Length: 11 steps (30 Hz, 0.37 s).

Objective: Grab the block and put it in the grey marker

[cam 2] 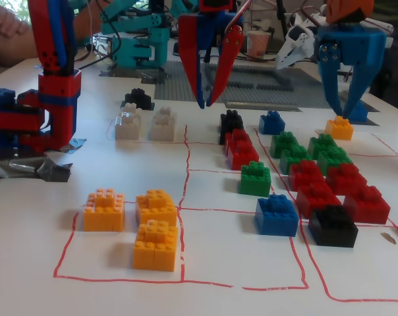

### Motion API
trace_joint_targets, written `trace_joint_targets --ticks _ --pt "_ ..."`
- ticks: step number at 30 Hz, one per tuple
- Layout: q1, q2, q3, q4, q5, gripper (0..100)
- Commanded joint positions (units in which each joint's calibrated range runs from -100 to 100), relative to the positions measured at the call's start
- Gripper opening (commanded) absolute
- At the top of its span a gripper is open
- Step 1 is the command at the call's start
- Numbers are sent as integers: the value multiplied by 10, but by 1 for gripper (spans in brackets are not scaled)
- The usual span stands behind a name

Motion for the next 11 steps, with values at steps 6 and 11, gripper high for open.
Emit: trace_joint_targets --ticks 6,11 --pt "-4 -12 -7 -15 0 0" --pt "-4 -12 -6 -21 3 0"
